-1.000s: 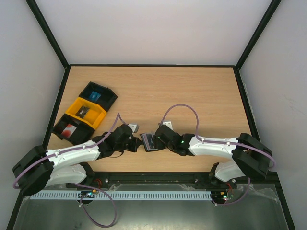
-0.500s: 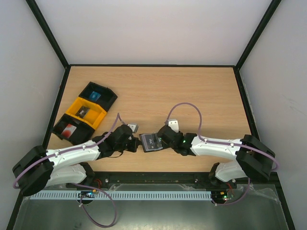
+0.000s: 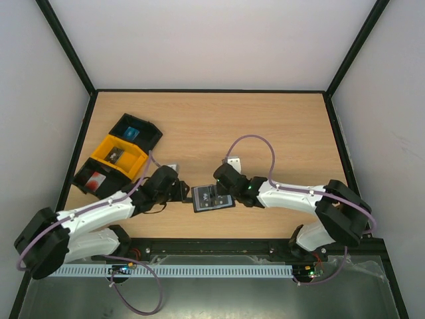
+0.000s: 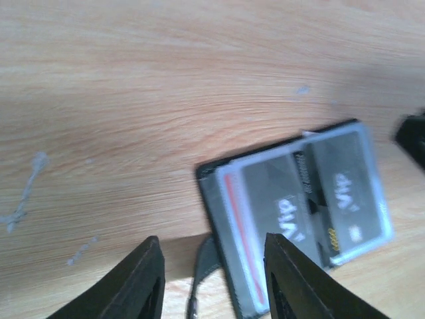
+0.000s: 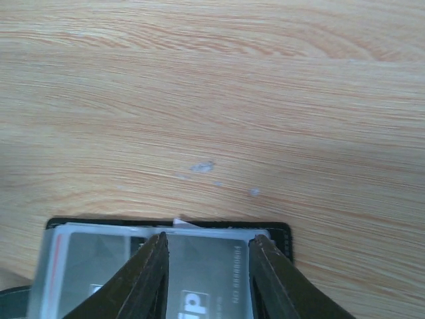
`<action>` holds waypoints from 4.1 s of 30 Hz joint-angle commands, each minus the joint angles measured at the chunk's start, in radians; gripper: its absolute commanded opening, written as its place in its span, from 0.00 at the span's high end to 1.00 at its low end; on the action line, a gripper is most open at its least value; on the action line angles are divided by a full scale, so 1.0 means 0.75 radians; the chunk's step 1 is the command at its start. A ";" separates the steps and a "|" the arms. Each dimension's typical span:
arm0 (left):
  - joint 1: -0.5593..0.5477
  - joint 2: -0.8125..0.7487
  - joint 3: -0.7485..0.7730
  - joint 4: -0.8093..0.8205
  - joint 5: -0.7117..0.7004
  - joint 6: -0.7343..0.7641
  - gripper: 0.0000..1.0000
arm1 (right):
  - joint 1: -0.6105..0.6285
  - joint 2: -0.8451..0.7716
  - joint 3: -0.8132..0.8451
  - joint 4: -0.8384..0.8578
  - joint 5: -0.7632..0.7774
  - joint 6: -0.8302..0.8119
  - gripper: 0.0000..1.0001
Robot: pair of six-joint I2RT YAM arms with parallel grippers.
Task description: Take the credit cards out of the card holder
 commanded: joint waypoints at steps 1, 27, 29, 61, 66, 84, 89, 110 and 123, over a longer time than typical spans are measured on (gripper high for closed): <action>0.003 -0.143 0.005 0.086 0.118 -0.066 0.53 | -0.025 0.026 -0.055 0.149 -0.124 0.009 0.69; -0.021 0.229 -0.140 0.806 0.453 -0.230 0.51 | -0.007 -0.111 -0.470 0.362 -0.309 0.177 0.88; -0.026 0.277 -0.130 0.834 0.470 -0.227 0.51 | 0.006 -0.097 -0.476 0.378 -0.317 0.194 0.89; -0.129 0.484 -0.062 0.771 0.431 -0.214 0.54 | 0.032 -0.118 -0.517 0.389 -0.294 0.248 0.89; -0.151 0.511 -0.052 0.779 0.427 -0.227 0.58 | 0.032 -0.111 -0.531 0.416 -0.305 0.255 0.89; -0.150 0.506 -0.044 0.808 0.442 -0.210 0.78 | 0.034 -0.142 -0.571 0.449 -0.317 0.258 0.88; -0.152 0.520 -0.064 0.903 0.475 -0.260 0.79 | 0.035 -0.136 -0.581 0.463 -0.320 0.267 0.88; -0.150 0.518 -0.143 1.135 0.475 -0.361 0.91 | 0.040 -0.148 -0.613 0.477 -0.305 0.302 0.89; -0.151 0.552 -0.125 1.094 0.453 -0.359 0.97 | 0.040 -0.156 -0.627 0.481 -0.292 0.311 0.89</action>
